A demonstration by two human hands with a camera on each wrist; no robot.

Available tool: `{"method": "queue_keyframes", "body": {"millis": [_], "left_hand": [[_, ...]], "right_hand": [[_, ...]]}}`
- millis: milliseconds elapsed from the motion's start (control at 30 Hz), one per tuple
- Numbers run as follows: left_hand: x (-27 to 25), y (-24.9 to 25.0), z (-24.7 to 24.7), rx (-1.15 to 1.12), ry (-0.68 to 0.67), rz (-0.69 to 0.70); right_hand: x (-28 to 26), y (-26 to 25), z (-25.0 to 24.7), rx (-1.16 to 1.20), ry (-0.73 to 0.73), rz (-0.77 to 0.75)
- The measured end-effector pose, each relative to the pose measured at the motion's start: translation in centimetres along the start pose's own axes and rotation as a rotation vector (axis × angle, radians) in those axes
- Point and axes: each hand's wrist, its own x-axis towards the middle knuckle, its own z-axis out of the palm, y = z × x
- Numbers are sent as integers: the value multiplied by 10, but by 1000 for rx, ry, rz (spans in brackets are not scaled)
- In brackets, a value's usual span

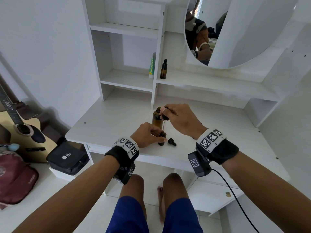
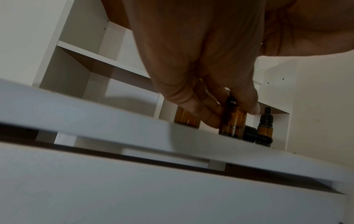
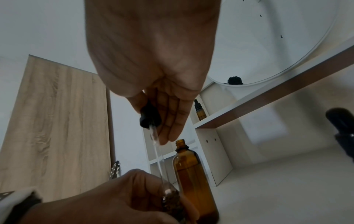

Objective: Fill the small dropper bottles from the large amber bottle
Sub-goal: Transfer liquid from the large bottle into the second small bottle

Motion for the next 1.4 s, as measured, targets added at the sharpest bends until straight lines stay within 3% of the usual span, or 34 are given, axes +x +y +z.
{"method": "queue_keyframes", "body": {"millis": [1167,1400], "left_hand": [[2,-3,0,-6,-5,8],[2,-4,0,3,-7,-2]], "right_hand": [[6,6,2,-87,-18,-30],[12,2,-1,-101,53,-21]]}}
